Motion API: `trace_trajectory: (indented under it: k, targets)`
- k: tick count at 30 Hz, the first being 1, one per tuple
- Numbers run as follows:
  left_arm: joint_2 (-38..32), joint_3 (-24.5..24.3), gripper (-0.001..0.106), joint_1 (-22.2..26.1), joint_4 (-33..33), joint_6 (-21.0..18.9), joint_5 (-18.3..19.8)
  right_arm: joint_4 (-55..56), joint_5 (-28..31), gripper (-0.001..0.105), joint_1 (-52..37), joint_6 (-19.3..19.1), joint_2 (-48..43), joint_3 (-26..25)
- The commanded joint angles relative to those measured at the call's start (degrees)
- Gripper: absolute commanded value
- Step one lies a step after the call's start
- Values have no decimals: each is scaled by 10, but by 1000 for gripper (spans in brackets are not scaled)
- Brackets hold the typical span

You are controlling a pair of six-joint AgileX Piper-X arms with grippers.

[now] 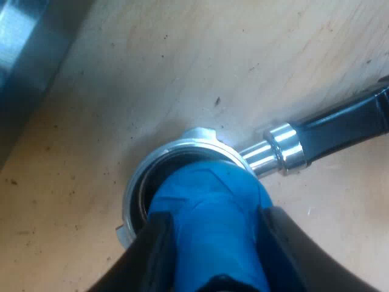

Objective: Grind coffee beans and then tamp

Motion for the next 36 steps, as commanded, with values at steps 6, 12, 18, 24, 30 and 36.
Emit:
trace_trajectory:
  k: [6,12,18,24,30,36]
  targets:
    - [-4,-4,0,-2,-10,4,-23,-5,-2,82,-3,-6,-4,-1]
    - [-4,-4,0,-2,-14,4,-23,-5,-2,82,-3,-6,-4,-1]
    - [-4,-4,0,-2,-13,4,-23,-5,-2,82,-3,-6,-4,-1]
    - [-4,-4,0,-2,-13,4,-23,-5,-2,82,-3,-6,-4,-1]
    - [-4,-4,0,-2,-16,4,-16,-5,-2,82,-3,-4,-4,-1]
    - [-4,13,0,-2,-22,4,-1,-5,-2,82,-3,-1,-4,-1]
